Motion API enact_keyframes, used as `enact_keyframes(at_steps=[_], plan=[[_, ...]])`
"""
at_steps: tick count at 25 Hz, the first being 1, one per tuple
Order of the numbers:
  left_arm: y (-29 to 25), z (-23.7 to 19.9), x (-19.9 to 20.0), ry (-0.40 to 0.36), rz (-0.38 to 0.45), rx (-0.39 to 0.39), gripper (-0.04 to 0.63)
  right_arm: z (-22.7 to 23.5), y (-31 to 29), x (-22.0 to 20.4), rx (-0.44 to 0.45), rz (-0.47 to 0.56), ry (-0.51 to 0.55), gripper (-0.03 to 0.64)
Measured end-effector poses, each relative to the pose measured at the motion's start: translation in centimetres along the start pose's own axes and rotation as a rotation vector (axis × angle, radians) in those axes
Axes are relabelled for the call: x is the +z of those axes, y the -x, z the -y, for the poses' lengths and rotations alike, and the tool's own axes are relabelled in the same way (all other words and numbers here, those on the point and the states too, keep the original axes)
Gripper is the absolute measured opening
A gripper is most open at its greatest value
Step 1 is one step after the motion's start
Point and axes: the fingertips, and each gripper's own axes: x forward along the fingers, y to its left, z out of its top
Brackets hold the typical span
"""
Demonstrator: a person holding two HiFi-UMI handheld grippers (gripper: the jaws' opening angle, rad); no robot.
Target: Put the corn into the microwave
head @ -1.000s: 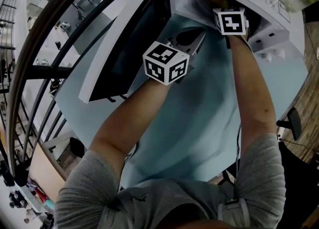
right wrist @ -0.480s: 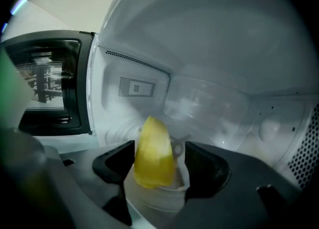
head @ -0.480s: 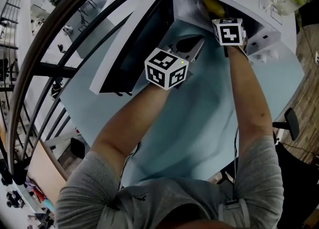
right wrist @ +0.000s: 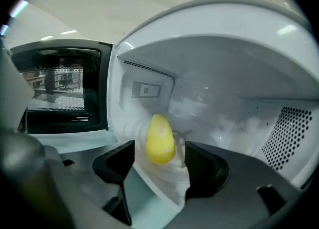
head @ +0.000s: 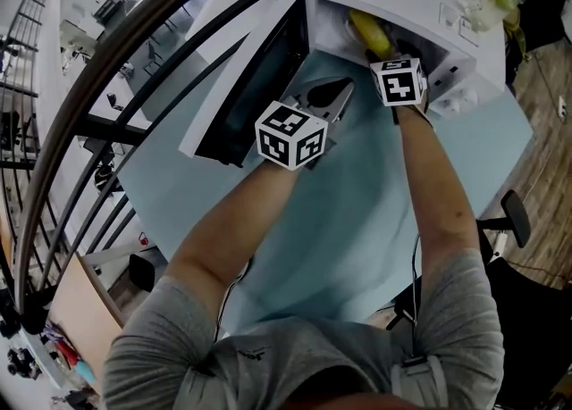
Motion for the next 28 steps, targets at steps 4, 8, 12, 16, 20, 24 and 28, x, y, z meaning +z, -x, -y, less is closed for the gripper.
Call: enact_keyframes(at_steps=[4,8,12,16,20,24,28], plan=[[2.0,1.5,1.2,-0.010,0.005,0.003,0.018,-0.9,3.0,0.5,0.009,0.026,-0.010,0.308],[4.4,3.2,2.4,-0.021,0.014,0.005,0.018,-1.9,7.3,1.0,0.024,0.077,-0.035,0.308],[7.6,5.3,3.2,-0.033,0.008,0.009,0.018,-3.2,12.5,0.8,0.050,0.111,-0.083,0.308],[11.5,7.3,3.9,-0.043,0.000,0.026,0.018,-4.7,17.5,0.2,0.087,0.131,-0.142,0.305],[15.6,9.0,4.4,-0.060,-0.005,0.046,0.018,-6.3,22.1,-0.6,0.110,0.143,-0.170,0.287],[19.1,10.6,5.4,-0.078,0.005,0.064,0.018,-7.3,25.7,-0.5,0.115,0.149,-0.185,0.270],[22.2,12.6,6.0,-0.085,0.018,0.068,0.018,-8.7,29.3,-0.2,0.125,0.165,-0.181,0.249]])
